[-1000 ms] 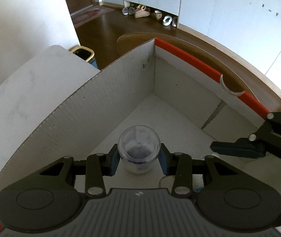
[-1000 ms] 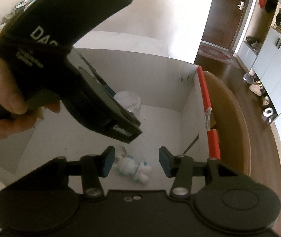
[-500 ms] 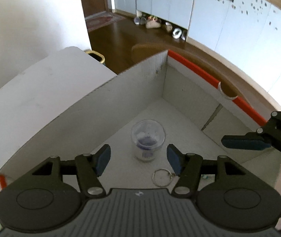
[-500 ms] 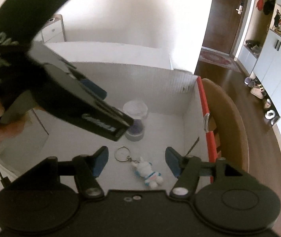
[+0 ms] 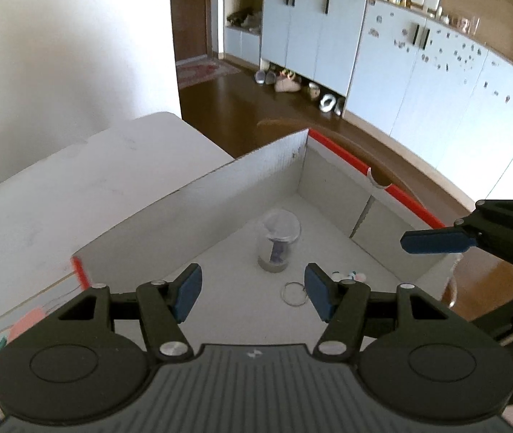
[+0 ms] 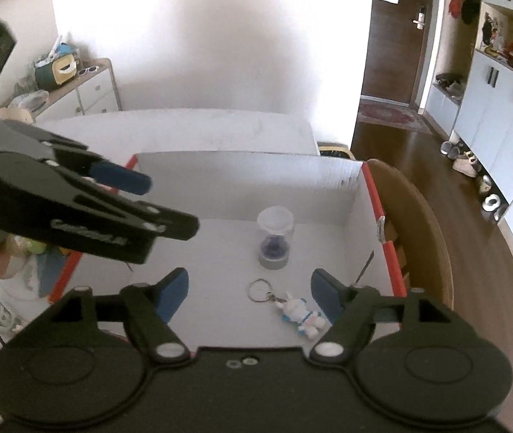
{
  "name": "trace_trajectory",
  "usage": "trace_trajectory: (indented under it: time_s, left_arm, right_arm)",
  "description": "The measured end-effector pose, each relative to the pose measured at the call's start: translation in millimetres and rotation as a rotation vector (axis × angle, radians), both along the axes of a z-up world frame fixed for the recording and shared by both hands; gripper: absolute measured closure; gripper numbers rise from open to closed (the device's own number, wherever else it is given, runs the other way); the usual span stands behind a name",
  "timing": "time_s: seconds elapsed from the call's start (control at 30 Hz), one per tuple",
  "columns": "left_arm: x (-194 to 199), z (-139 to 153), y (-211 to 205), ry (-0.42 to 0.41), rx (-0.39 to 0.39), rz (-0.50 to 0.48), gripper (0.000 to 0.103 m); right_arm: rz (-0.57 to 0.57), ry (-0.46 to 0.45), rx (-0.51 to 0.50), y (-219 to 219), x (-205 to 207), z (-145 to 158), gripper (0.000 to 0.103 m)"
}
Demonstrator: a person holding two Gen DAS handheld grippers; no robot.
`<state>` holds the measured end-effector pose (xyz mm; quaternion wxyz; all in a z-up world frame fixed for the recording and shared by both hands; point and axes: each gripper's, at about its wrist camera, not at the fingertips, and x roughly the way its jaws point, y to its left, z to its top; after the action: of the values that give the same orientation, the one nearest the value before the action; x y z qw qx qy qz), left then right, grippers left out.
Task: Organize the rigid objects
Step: 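Withdraw both open tools from the box back toward the table, then grasp the grey tape dispenser with the right tool while the left tool grasps the pink pig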
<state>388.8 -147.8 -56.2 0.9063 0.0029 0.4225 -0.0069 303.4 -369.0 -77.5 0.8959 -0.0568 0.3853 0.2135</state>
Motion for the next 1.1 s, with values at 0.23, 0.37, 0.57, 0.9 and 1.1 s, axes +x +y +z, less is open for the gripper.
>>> trace_trajectory:
  time_s: [0.23, 0.37, 0.57, 0.9, 1.1]
  left_arm:
    - [-44.1, 18.5, 23.8, -0.064, -0.012, 0.014, 0.033]
    - [-66.5, 25.2, 40.6, -0.086, -0.022, 0.022, 0.03]
    - [-101.9, 36.7, 64.2, -0.126, -0.021, 0.026, 0.022]
    - [-148.9, 39.0, 118.8, -0.133, -0.011, 0.04, 0.021]
    - [-169.6, 30.2, 158.4, -0.122, -0.038, 0.062, 0.021]
  right_arm:
    - [-0.04, -0.023, 0.036, 18.2, -16.0, 12.9, 0.016]
    - [-0.068, -0.04, 0.063, 31.0, -27.4, 19.9, 0.011]
    - [-0.094, -0.056, 0.103, 57.5, -48.9, 25.1, 0.005]
    - [-0.078, -0.061, 0.125, 116.9, -88.7, 19.7, 0.002]
    - [-0.038, -0.032, 0.106, 155.5, -104.9, 4.8, 0.001]
